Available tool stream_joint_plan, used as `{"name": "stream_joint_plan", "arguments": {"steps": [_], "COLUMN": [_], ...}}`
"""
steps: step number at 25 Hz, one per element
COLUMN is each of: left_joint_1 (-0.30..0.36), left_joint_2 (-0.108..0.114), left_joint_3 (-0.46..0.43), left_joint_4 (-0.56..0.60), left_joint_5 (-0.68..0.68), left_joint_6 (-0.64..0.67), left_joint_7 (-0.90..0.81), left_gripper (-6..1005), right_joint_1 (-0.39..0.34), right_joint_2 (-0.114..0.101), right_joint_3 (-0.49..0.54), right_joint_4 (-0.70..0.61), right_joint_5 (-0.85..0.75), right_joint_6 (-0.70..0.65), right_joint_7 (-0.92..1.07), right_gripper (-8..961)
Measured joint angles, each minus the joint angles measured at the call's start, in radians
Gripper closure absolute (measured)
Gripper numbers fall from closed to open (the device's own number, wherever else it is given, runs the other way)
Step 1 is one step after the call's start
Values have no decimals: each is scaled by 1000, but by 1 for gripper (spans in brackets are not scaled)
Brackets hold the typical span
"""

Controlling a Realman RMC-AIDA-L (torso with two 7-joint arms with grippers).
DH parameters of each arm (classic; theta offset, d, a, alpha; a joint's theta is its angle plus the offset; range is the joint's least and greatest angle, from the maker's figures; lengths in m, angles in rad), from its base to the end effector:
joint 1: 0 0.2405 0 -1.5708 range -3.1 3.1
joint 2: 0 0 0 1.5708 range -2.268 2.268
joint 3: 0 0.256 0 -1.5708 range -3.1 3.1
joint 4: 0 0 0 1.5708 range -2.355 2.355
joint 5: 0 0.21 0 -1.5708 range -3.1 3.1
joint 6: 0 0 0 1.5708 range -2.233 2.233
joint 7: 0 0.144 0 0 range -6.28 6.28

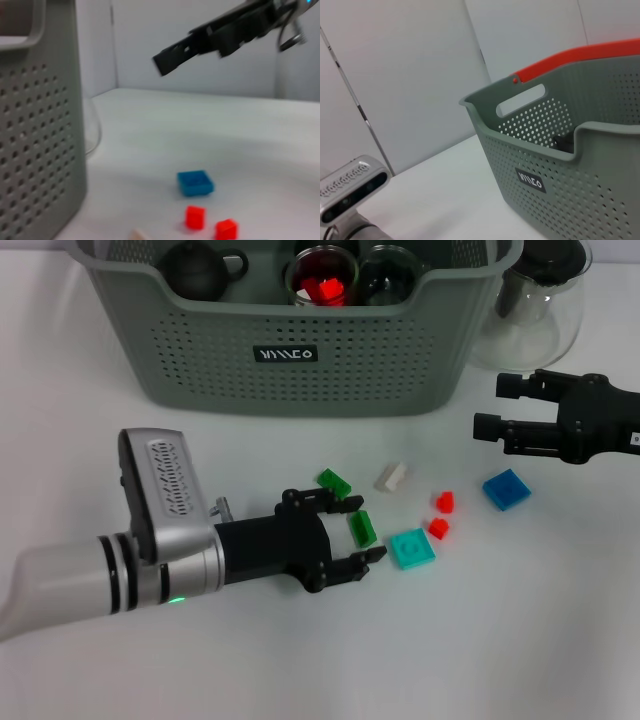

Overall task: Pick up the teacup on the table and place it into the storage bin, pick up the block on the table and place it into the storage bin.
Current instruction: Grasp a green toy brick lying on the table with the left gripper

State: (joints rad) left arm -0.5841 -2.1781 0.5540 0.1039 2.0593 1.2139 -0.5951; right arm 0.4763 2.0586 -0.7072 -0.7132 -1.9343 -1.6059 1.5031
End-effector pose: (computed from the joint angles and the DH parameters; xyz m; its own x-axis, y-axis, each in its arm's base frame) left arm -0.2674 0.2755 -0.1337 0.8955 0.1113 0.4310 0.2444 -0.9321 -0.2672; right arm 0.2674 0.3228 0.0190 0.7254 -0.4110 -0.5522 -0.5437 -0.8341 -0.0934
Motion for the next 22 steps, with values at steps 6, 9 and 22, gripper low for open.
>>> {"name": "stream_joint_plan", "arguments": {"steps": [6,9,22], "left_joint_1": [-15,-16,-40], "left_joint_2": [0,0,0], "left_joint_3": [-1,-1,-1], "left_joint_4": [-33,-35,-65], "left_joint_5": [-39,-40,-39], "left_joint_6": [-50,-55,-121], "left_joint_7": [47,48,51], "left_gripper": [395,400,469], "right_joint_1": [-2,-2,2], "right_joint_2": [1,1,2], "right_joint_3": [0,0,-2], "right_joint_4": [0,0,0], "right_joint_5": [0,0,-1], "right_joint_6": [-1,-1,-3], "right_joint_7": [0,0,0], "right_gripper": [96,96,97]}}
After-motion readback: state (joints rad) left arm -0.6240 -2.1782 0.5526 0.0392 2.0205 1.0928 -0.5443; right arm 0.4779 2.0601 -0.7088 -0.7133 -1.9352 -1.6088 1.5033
